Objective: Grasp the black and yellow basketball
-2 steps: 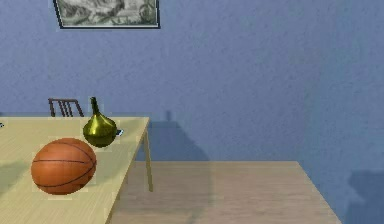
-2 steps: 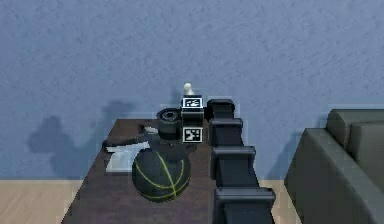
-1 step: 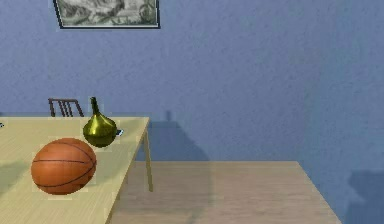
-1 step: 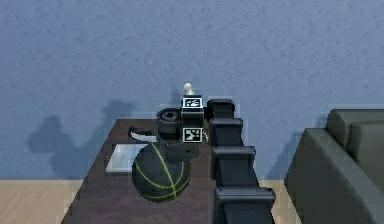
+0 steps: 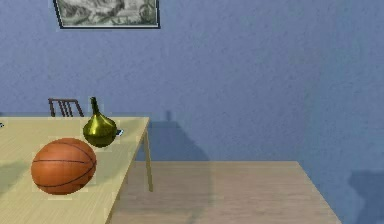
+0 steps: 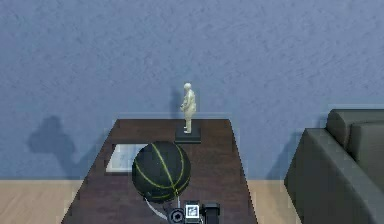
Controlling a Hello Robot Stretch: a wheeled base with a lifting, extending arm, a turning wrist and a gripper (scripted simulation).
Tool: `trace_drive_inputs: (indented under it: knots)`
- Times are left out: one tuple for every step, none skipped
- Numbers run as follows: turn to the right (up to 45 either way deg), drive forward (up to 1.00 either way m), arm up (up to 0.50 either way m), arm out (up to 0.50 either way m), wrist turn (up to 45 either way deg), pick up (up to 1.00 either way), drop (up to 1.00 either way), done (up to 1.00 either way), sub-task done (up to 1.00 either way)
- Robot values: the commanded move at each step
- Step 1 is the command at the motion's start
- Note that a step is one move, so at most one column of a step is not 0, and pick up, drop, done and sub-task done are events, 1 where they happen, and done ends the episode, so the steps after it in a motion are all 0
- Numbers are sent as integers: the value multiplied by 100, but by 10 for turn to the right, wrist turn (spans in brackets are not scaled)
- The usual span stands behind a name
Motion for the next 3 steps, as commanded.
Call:
trace_drive_inputs:
  knots:
    - [0, 0, 0, 0, 0, 100, 0, 0, 0]
    - [0, 0, 10, 0, 0, 0, 0, 0, 0]
    - [0, 0, 0, 0, 0, 0, 0, 100, 0]
